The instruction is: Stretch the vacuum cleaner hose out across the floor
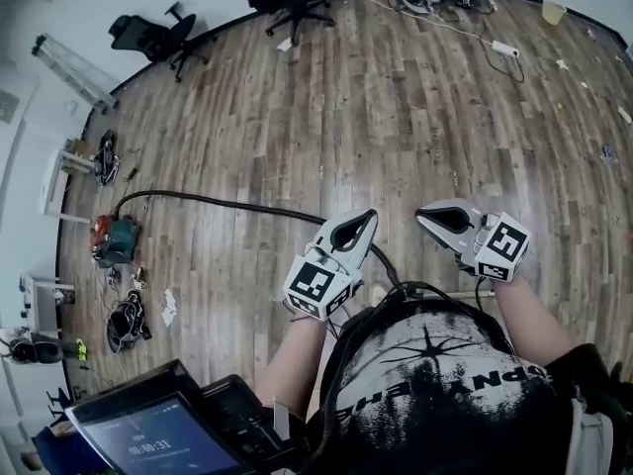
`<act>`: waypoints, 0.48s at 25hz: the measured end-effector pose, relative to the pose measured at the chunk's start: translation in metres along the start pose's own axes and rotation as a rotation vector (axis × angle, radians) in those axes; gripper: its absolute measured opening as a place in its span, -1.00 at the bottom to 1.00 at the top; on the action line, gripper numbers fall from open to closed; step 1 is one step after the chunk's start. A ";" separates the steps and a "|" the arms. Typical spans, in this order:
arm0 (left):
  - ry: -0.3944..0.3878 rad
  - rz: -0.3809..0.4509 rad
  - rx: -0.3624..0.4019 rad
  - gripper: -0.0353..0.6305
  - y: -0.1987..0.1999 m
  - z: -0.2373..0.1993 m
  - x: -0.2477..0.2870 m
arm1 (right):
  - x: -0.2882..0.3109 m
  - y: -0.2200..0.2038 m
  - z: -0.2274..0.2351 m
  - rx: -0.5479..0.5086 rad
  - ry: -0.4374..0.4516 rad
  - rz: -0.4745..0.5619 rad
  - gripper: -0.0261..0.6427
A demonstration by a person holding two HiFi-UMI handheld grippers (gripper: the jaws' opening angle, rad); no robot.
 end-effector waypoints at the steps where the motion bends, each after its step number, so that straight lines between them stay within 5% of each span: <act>1: 0.017 0.009 -0.006 -0.89 0.004 0.013 -0.001 | -0.011 0.003 -0.004 0.002 0.016 0.007 -0.90; 12: 0.185 -0.026 -0.055 -0.89 0.004 0.115 -0.007 | -0.065 -0.003 -0.031 0.063 0.261 0.001 -0.90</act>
Point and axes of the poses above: the fingertips, and each gripper's own axes: x forward along the fingers, z to its right, y out of its top, the point moved 9 cm from there along -x, backward along the fingers, and after that the axes turned 2 degrees about x, right-handed, at the moved point
